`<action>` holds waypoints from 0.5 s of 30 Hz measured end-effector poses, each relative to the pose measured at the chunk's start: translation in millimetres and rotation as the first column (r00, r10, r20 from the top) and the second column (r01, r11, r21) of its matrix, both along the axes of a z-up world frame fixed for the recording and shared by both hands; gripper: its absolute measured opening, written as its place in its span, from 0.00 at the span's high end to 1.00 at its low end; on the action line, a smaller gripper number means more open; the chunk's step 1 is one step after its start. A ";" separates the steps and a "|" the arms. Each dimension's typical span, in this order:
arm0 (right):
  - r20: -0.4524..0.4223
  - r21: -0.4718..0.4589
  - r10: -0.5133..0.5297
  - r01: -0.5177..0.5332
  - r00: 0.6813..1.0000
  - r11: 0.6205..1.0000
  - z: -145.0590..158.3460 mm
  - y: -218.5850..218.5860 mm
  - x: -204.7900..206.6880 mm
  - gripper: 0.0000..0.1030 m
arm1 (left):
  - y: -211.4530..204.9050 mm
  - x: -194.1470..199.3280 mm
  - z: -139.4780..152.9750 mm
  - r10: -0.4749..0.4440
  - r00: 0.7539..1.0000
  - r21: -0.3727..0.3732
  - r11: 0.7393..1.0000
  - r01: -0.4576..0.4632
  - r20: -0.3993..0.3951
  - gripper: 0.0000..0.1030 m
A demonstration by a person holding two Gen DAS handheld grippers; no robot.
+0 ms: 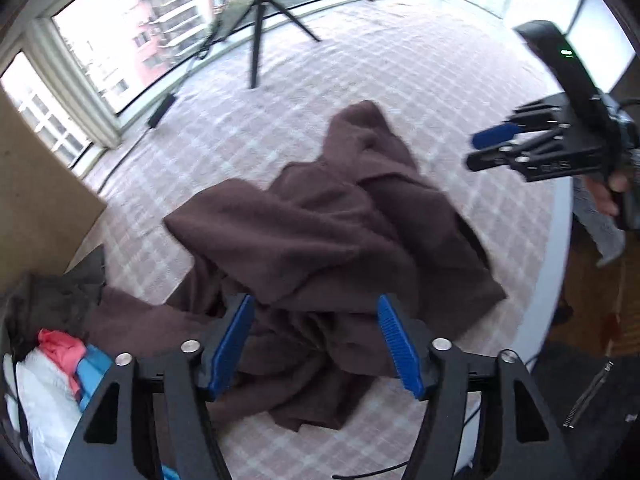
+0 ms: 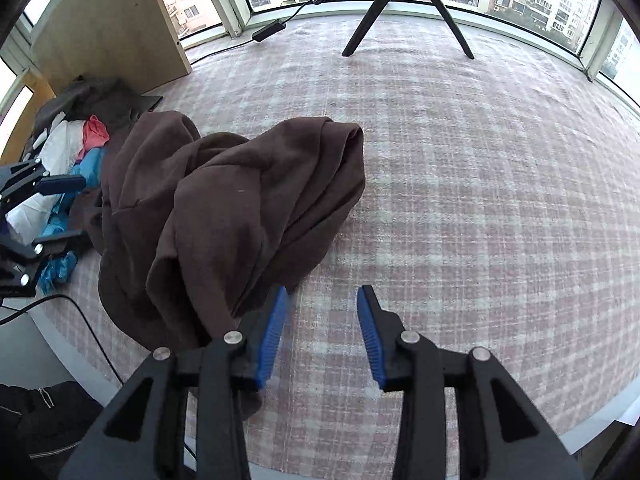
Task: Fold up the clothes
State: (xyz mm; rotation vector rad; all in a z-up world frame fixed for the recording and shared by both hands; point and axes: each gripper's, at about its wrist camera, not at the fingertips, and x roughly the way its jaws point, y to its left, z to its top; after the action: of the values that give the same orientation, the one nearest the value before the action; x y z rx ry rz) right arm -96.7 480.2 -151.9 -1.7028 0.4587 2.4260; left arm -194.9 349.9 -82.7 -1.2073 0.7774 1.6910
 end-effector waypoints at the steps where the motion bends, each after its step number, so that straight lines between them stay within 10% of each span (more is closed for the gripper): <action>1: -0.002 -0.005 -0.001 0.001 1.000 1.000 -0.8 0.2 -2.3 0.64 | 4.9 1.1 -0.4 -0.027 1.000 -0.003 1.000 0.027 -0.003 0.37; 4: -0.009 -0.011 0.008 -0.008 1.000 1.000 -1.7 -2.4 -8.5 0.64 | 28.6 0.3 -21.8 -0.079 0.997 -0.019 0.997 0.079 0.004 0.40; 5: -0.012 -0.006 0.013 -0.013 1.000 1.000 -1.5 -2.7 -10.0 0.64 | 33.6 -2.1 -29.0 -0.082 0.997 -0.029 0.996 0.082 0.012 0.51; 6: -0.017 0.005 0.013 -0.013 1.000 1.000 -0.3 -4.0 -11.5 0.64 | 38.7 -4.6 -36.2 -0.085 0.996 -0.040 0.995 0.086 0.021 0.86; 7: -0.024 0.018 0.013 -0.013 1.000 1.000 1.0 -4.3 -12.5 0.64 | 36.3 -10.8 -35.8 -0.065 0.997 -0.026 0.997 0.066 0.044 0.91; 15: -0.036 -0.010 -0.005 0.005 0.999 1.000 -19.2 4.7 -55.9 0.60 | -66.8 -74.5 30.2 0.212 0.966 0.190 0.953 -0.237 0.146 0.95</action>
State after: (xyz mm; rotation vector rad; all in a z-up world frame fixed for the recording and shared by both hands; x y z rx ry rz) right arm -152.6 484.9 -171.1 -1.6616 0.4798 2.4588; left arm -269.4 283.2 -52.5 -1.2775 0.3878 1.8102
